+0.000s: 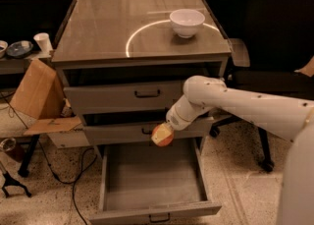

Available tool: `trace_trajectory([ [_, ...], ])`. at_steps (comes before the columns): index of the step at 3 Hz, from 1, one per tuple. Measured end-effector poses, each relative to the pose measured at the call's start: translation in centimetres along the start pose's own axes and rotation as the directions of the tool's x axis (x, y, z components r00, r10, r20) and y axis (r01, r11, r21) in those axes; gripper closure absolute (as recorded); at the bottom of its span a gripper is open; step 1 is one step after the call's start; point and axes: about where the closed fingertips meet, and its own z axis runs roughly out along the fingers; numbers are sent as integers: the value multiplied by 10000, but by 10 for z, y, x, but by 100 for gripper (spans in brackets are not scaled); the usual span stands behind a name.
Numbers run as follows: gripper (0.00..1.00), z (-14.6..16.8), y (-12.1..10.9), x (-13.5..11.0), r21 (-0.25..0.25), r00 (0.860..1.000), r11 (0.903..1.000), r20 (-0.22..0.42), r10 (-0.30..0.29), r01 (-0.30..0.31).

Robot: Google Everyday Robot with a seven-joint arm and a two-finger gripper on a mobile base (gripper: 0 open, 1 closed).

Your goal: Pick apple from bottom drawer and place on counter

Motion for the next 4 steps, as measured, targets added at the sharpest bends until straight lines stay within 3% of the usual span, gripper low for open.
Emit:
trace_trajectory([
  [1, 100, -54, 12, -3, 12, 9873, 9977, 1437, -673, 679],
  [2, 100, -134, 40, -11, 758, 9582, 9901, 2527, -1340, 1184],
  [3, 100, -208, 66, -44, 1578, 9113, 9743, 3554, -2081, 1609],
  [4, 100, -251, 91, -95, 2083, 8544, 9642, 4585, -2444, 1640],
])
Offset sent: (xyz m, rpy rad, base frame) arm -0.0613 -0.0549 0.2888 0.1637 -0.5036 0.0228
